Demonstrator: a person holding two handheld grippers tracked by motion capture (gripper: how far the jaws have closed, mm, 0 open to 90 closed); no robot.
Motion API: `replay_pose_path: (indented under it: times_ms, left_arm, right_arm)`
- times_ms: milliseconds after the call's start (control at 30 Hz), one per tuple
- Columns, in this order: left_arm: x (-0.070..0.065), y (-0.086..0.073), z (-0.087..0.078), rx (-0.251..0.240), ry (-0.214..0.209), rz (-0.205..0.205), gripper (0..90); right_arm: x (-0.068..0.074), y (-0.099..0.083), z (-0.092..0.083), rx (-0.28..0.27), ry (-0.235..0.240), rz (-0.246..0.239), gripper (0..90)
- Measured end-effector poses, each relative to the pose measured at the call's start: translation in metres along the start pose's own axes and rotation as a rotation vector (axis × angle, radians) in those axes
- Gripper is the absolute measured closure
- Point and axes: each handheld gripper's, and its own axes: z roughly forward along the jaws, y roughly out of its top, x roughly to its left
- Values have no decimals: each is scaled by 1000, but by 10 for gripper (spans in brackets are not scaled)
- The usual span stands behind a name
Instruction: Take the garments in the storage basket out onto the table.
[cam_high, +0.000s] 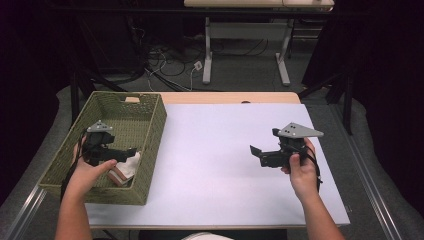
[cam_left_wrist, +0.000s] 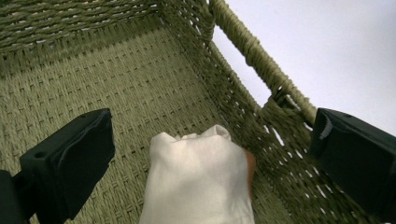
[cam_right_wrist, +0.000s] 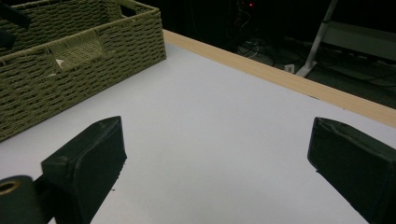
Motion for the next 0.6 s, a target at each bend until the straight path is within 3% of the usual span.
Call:
replay_pose_path:
  times_ms: [233, 600]
  left_arm:
    - [6, -5, 8, 43, 13, -10, 89]
    - [11, -11, 22, 75, 23, -1, 122]
  right_arm:
    - [-1, -1, 1, 7, 1, 3, 40]
    - [-2, -2, 2, 5, -2, 1, 41]
